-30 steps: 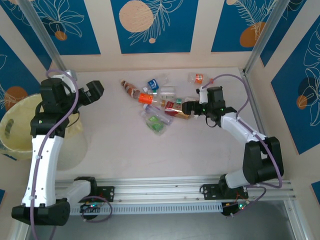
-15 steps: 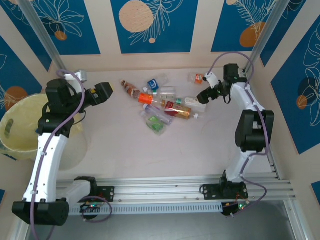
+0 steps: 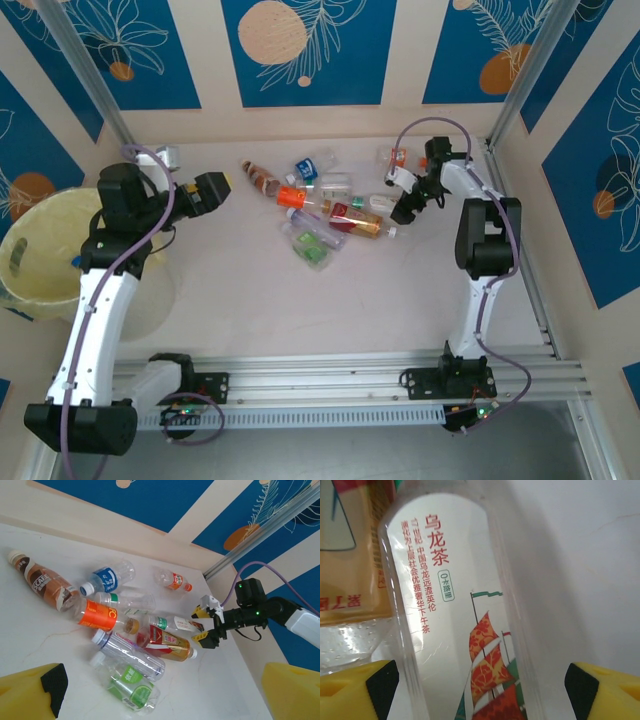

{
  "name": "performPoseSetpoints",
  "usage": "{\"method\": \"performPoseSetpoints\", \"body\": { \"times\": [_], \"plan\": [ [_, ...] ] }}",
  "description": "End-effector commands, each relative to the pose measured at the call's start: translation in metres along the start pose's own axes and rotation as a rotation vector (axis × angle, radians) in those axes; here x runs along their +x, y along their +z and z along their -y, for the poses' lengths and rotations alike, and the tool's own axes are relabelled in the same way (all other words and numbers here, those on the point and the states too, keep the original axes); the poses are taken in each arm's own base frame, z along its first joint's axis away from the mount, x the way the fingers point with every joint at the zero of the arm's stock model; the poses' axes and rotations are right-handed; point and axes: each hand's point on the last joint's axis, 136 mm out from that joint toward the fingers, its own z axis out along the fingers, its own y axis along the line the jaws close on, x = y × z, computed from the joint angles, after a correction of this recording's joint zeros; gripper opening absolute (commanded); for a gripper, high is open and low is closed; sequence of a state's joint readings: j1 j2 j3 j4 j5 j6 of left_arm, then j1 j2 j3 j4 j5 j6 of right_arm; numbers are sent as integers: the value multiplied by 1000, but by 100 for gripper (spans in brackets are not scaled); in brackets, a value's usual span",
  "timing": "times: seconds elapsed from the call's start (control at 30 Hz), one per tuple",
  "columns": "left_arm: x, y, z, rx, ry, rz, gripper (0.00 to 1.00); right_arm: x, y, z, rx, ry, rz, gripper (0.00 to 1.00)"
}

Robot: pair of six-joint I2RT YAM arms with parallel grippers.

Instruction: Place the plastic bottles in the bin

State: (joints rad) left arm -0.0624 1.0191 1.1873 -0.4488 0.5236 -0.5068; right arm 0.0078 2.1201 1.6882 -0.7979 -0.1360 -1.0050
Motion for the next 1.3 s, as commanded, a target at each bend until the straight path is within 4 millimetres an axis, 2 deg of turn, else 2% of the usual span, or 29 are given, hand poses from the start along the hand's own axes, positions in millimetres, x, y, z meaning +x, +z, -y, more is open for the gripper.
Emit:
{"method": "performPoseSetpoints", "body": {
  "times": [0.0,0.07,0.17,0.3,0.47,0.63,0.73,0.8,0.9,1.03,1.17,1.27],
  "plan": [
    [-1,3,6,25,17,-5,100,11,13,-11,-40,-31,-44,87],
    [0,6,4,22,15,-13,100,11,18,-17,-49,-40,-45,82],
    [0,8,2,23,10,-18,100,14,22,-20,-42,-43,-41,64],
    [1,9,5,38,9,-28,100,16,15,-19,-1,-47,-37,61],
    [3,11,8,51,5,-26,100,6,-15,-25,81,-61,21,46],
    [12,22,14,63,6,-61,100,-8,-48,-33,173,-72,71,45],
    [18,33,18,59,2,-86,100,-34,-80,-44,232,-45,180,44],
    [22,42,19,58,-15,-87,100,-62,-103,-59,249,-23,300,43],
    [25,58,23,85,-39,-73,100,-102,-127,-100,143,50,459,41],
    [27,75,37,158,-53,-79,100,-138,-126,-153,-7,122,533,41],
    [38,92,51,207,-49,-130,100,-170,-121,-205,-189,157,597,41],
    [43,102,43,143,-44,-138,100,-187,-128,-225,-254,163,686,42]
  ]
}}
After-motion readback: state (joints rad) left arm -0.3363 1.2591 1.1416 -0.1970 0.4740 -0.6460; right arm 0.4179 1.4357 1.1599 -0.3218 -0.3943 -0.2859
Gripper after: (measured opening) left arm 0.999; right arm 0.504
